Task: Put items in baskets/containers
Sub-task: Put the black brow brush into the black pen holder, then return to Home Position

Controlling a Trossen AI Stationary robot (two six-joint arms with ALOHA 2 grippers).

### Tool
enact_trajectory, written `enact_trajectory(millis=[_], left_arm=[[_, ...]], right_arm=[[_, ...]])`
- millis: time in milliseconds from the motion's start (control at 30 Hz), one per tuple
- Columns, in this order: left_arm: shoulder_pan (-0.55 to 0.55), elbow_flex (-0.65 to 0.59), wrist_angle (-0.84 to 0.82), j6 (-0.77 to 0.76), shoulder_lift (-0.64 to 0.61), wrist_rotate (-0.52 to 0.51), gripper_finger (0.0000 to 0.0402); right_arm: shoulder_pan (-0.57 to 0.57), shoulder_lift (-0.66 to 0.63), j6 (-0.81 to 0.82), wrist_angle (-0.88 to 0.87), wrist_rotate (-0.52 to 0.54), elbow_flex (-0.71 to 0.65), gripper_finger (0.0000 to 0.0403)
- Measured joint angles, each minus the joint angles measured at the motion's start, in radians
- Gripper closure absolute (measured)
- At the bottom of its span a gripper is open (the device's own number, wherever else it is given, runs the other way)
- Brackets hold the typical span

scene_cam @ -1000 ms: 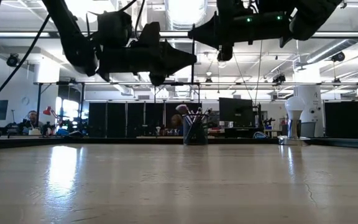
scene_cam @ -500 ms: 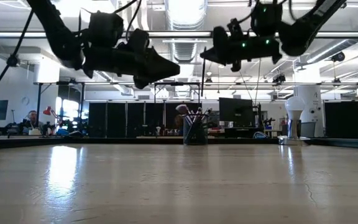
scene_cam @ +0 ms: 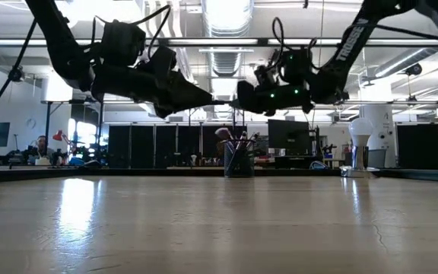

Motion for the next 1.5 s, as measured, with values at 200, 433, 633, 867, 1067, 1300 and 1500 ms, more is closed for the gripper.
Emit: enact_trajectory(millis=[200, 433, 633, 867, 1067, 1300, 1500], left_arm=[[0.002, 0.000, 0.000, 0.017, 0.000, -0.004, 0.0319], [0.002, 0.000, -0.001, 0.018, 0.000, 0.000, 0.0319], [0.005, 0.000, -0.001, 0.018, 0.000, 0.035, 0.0324], [0.011, 0.000, -0.004, 0.029, -0.004, 0.051, 0.0386], [0.026, -0.022, -0.004, 0.029, -0.053, 0.067, 0.0401], [0.051, -0.132, -0.036, 0.038, -0.237, 0.068, 0.0401], [0.066, -0.263, -0.096, 0.051, -0.448, 0.066, 0.0401]], right_arm=[[-0.001, 0.054, 0.044, -0.006, 0.001, 0.035, 0.0391], [0.003, 0.059, 0.059, -0.041, 0.020, 0.044, 0.0380], [0.002, 0.036, 0.068, -0.100, 0.039, 0.044, 0.0326], [0.003, -0.047, 0.065, -0.228, 0.038, 0.043, 0.0273], [0.009, -0.114, 0.071, -0.362, 0.033, 0.042, 0.0280], [0.022, -0.205, 0.003, -0.520, -0.018, 0.037, 0.0365], [0.069, -0.333, -0.099, -0.497, -0.121, -0.101, 0.0394]])
